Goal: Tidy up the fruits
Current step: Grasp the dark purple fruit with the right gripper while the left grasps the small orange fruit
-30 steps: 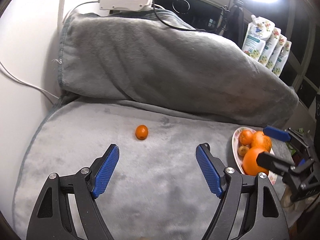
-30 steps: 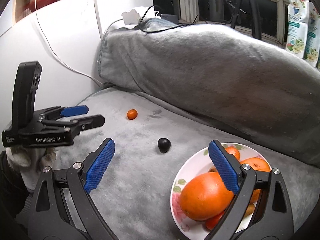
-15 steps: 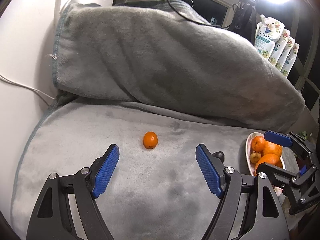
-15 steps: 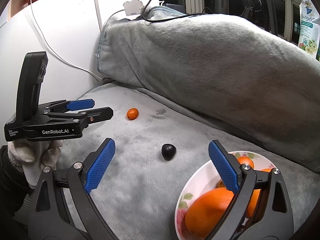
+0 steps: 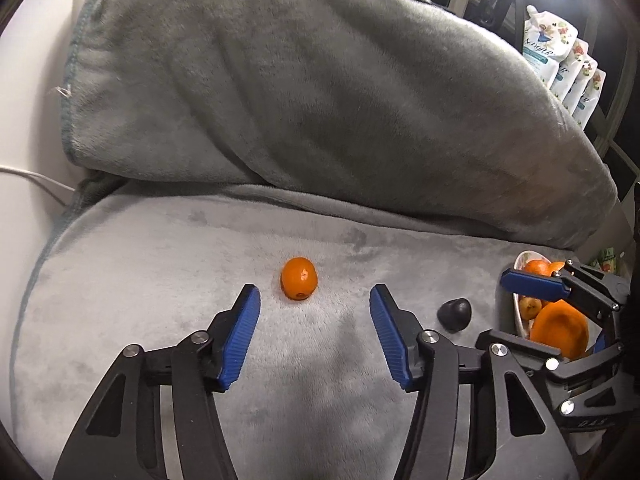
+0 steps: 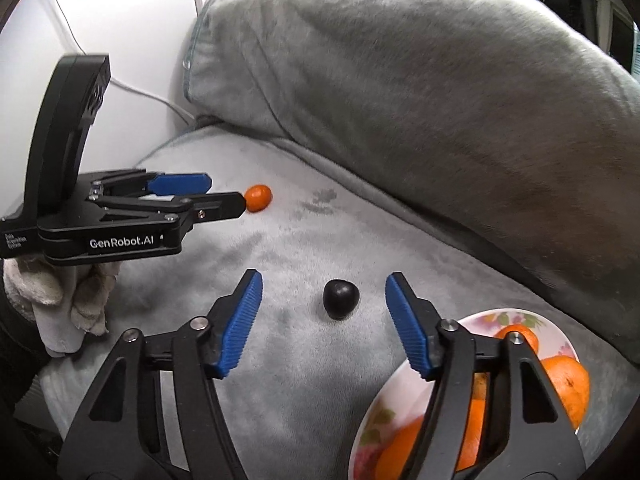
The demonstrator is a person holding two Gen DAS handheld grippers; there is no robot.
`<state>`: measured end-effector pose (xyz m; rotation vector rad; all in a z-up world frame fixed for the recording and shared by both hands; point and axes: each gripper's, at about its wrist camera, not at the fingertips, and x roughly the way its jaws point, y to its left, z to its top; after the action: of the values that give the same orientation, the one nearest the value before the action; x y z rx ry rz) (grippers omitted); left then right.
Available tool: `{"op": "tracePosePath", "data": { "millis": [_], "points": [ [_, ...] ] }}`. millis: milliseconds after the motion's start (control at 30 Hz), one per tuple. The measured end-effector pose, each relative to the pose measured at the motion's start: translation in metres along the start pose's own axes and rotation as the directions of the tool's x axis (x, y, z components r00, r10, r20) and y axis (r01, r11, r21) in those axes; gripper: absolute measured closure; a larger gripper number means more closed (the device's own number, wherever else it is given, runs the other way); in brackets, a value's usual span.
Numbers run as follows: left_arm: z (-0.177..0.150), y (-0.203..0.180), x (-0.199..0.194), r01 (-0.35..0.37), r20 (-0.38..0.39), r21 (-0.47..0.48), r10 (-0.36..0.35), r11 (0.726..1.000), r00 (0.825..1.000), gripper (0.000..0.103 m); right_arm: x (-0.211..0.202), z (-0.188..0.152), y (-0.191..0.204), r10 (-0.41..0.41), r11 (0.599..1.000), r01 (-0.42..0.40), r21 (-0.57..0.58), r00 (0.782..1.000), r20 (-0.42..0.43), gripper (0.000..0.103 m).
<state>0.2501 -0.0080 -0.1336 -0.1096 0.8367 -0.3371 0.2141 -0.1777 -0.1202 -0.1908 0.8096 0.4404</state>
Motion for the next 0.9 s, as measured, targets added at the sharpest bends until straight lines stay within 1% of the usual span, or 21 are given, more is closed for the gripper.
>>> {"op": "tracePosePath", "data": {
  "millis": [67, 133, 333, 400, 467, 533, 567, 633, 767, 800, 900],
  "points": [
    [0.002, 0.001, 0.005, 0.006, -0.010, 0.000, -0.006, 1.000, 1.000, 0.054, 0.007, 0.001, 0.001, -0.005, 1.000, 0.004, -0.011, 1.000, -0.020, 0.040],
    [0.004, 0.002, 0.010, 0.013, -0.020, -0.006, -0.013, 1.000, 1.000, 0.054, 0.012, 0.002, 0.001, -0.009, 1.000, 0.008, -0.017, 0.999, -0.035, 0.042],
    [0.007, 0.004, 0.026, 0.017, -0.057, -0.006, -0.018, 1.000, 0.998, 0.056, 0.024, 0.003, 0.000, -0.015, 1.000, 0.014, -0.015, 0.997, -0.081, 0.052],
    [0.008, 0.004, 0.031, 0.016, -0.066, -0.007, -0.017, 1.000, 0.998, 0.061, 0.027, 0.003, 0.000, -0.019, 1.000, 0.017, -0.018, 0.996, -0.092, 0.053],
    [0.008, 0.006, 0.036, 0.016, -0.075, -0.012, -0.017, 1.000, 0.997, 0.061, 0.029, 0.004, 0.001, -0.022, 1.000, 0.020, -0.020, 0.995, -0.102, 0.053],
    [0.008, 0.007, 0.040, 0.013, -0.080, -0.014, -0.014, 1.000, 0.997, 0.064, 0.033, 0.003, 0.002, -0.030, 0.999, 0.028, -0.025, 0.993, -0.115, 0.057],
    [0.008, 0.008, 0.042, 0.011, -0.081, -0.013, -0.012, 1.000, 0.997, 0.064, 0.034, 0.003, 0.003, -0.034, 0.999, 0.031, -0.028, 0.992, -0.122, 0.060],
    [0.008, 0.008, 0.045, 0.006, -0.081, -0.014, -0.008, 1.000, 0.997, 0.067, 0.037, 0.003, 0.004, -0.049, 0.998, 0.045, -0.034, 0.991, -0.127, 0.061],
    [0.007, 0.009, 0.046, -0.004, -0.077, -0.019, 0.002, 1.000, 0.997, 0.077, 0.039, 0.004, 0.008, -0.069, 0.997, 0.064, -0.043, 0.989, -0.130, 0.063],
    [0.007, 0.010, 0.045, -0.007, -0.076, -0.021, 0.006, 1.000, 0.997, 0.081, 0.040, 0.005, 0.010, -0.076, 0.996, 0.070, -0.047, 0.989, -0.131, 0.065],
    [0.007, 0.015, 0.044, -0.006, -0.074, -0.031, 0.004, 0.999, 0.997, 0.082, 0.041, 0.005, 0.010, -0.097, 0.995, 0.092, -0.049, 0.987, -0.128, 0.073]
  ]
}}
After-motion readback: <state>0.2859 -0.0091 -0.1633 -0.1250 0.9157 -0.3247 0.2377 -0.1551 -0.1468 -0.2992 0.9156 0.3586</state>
